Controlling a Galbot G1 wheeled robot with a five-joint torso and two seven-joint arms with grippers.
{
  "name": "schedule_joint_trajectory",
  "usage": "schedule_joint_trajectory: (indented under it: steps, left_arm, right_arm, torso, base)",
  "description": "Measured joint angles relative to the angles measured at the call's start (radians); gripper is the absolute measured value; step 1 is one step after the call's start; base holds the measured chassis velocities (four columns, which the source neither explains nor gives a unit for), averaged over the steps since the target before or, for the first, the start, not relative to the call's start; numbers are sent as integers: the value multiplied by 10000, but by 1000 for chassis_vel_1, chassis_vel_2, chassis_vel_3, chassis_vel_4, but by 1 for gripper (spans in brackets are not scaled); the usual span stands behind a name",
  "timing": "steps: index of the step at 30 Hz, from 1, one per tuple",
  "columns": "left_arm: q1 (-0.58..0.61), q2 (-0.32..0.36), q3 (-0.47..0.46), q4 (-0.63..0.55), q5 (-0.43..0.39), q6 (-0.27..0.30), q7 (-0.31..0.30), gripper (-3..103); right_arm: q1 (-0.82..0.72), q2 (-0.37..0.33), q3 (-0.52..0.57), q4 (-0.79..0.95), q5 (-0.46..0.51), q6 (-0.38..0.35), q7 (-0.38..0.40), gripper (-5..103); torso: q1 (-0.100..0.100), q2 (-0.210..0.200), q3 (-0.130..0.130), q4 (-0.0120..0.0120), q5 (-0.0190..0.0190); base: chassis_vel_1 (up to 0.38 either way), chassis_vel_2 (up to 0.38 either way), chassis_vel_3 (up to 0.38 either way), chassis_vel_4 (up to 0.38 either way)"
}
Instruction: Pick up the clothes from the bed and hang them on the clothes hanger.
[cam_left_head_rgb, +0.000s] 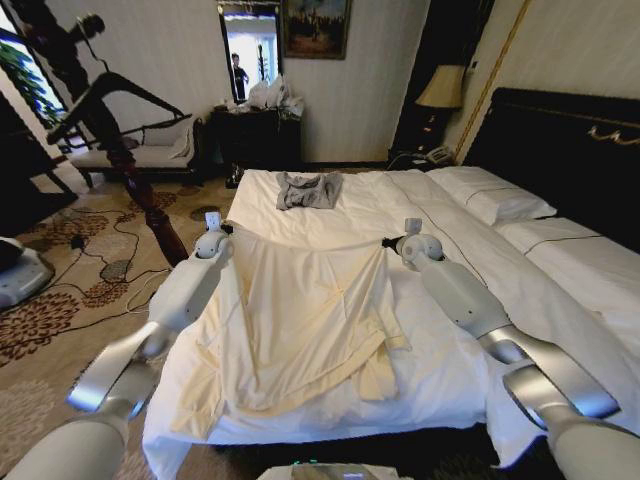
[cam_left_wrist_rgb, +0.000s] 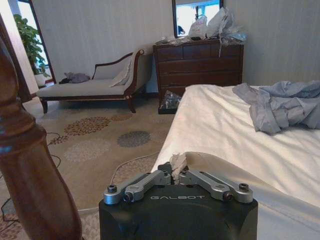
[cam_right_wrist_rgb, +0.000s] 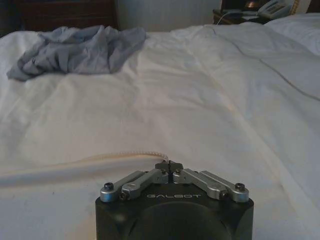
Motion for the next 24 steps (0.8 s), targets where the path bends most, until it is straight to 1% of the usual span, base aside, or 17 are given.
schedule_joint_trajectory:
  steps: [4,6,9,10,11,12,13,15,16,17,18,19,20,21,22,23,24]
  left_arm:
    - [359,-97,-1,-78,204,-98,-7,2]
    - [533,-253,-29,44,376,-142,-42,2]
    - [684,-284,-28,54,470,-130,-54,2]
    - [827,-151,31,-172,437,87,-78,1]
    - [973,50,120,-479,351,386,-66,7]
    - [973,50,120,-479,351,386,-66,7]
    - [1096,228,205,-751,288,628,-38,7]
    - [1451,598,356,-1397,212,961,33,17]
    - [1561,677,385,-1574,185,1032,49,23]
    - [1561,677,385,-1574,185,1032,49,23]
    - [1708,771,402,-1796,160,1086,56,28]
    - [1791,819,402,-1912,152,1099,56,28]
    - [2009,952,393,-2227,145,1115,56,33]
    - [2131,1043,371,-2415,145,1118,57,39]
    - [2215,1120,354,-2562,140,1118,58,44]
    - [2215,1120,354,-2562,140,1118,58,44]
    - [2384,1291,321,-2886,87,1124,78,49]
  right_arm:
    - [-401,-5,-12,187,-214,74,-13,0]
    - [-651,18,-18,211,-369,121,-18,0]
    - [-886,-31,-67,285,-442,134,-31,0]
    - [-1059,-137,-131,447,-456,134,-68,0]
    - [-1278,-294,-189,741,-487,142,-211,-3]
    - [-1278,-294,-189,741,-487,142,-211,-3]
    - [-1453,-411,-243,999,-560,190,-416,2]
    - [-1779,-652,-377,1569,-780,293,-758,13]
    - [-1867,-705,-399,1747,-812,302,-808,13]
    - [-1867,-705,-399,1747,-812,302,-808,13]
    - [-1948,-747,-414,1908,-825,309,-831,18]
    - [-1980,-765,-416,1977,-826,317,-835,18]
    - [-2017,-814,-416,2126,-807,341,-842,29]
    - [-2034,-861,-416,2220,-765,357,-856,29]
    - [-2049,-899,-416,2292,-728,365,-876,34]
    - [-2049,-899,-416,2292,-728,365,-876,34]
    - [-2096,-997,-416,2462,-645,376,-927,40]
  torso:
    - [-2,2,-1,1,-2]
    - [-2,2,0,-3,-3]
    - [0,0,0,-5,-2]
    - [0,0,0,-4,-1]
    - [0,1,0,-5,-2]
    - [0,1,0,-5,-2]
    - [-1,1,-1,-5,-1]
    - [-3,2,-1,1,-2]
    - [-4,2,-2,2,-3]
    - [-4,2,-2,2,-3]
    - [-4,2,-2,1,-4]
    - [-4,1,-1,1,-4]
    - [-3,2,-1,-1,-4]
    - [-2,1,-1,-2,-4]
    - [-1,1,-1,-4,-4]
    - [-1,1,-1,-4,-4]
    - [-1,1,-1,-3,-3]
  base:
    - [0,0,0,0]
    - [0,0,0,0]
    - [0,0,0,0]
    - [0,0,0,0]
    - [0,0,0,0]
    - [0,0,0,0]
    - [0,0,0,0]
    - [0,0,0,0]
    - [0,0,0,0]
    - [0,0,0,0]
    - [0,0,0,0]
    - [0,0,0,0]
    - [0,0,0,0]
    - [0,0,0,0]
    - [0,0,0,0]
    - [0,0,0,0]
    - [0,0,0,0]
